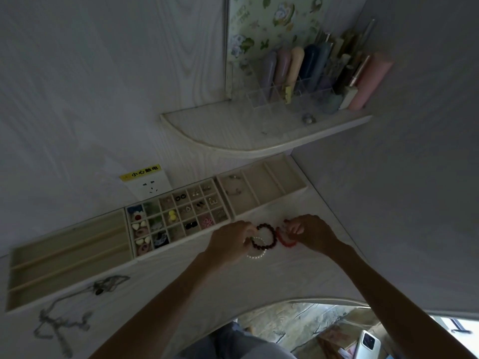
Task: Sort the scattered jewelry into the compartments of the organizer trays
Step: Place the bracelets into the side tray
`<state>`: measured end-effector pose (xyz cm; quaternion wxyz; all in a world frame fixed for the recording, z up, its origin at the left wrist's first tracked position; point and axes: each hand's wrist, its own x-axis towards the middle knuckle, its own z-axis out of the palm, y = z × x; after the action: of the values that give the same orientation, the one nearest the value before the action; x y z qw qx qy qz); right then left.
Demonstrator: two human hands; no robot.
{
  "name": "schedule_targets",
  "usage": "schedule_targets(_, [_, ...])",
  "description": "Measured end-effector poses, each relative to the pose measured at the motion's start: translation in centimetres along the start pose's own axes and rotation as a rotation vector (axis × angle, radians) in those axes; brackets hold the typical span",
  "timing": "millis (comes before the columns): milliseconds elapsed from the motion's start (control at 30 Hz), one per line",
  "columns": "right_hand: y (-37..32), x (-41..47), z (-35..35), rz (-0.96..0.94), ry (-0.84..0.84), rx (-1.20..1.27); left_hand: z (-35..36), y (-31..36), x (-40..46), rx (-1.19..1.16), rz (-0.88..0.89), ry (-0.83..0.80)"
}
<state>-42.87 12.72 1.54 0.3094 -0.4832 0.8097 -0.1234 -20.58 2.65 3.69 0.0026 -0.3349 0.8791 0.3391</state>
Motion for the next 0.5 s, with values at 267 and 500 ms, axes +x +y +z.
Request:
schedule_targets(267, [-4.3, -1.8, -3.7, -0.106, -0.186, 0.352, -0.3, 1.9, 3.0, -0.183, 0.045, -0.249])
schedule_targets(500, [-6.8, -1.8, -5.9, -0.096, -0.163, 0.554, -1.8, 2.1, 3.2, -0.524, 0.022, -0.092])
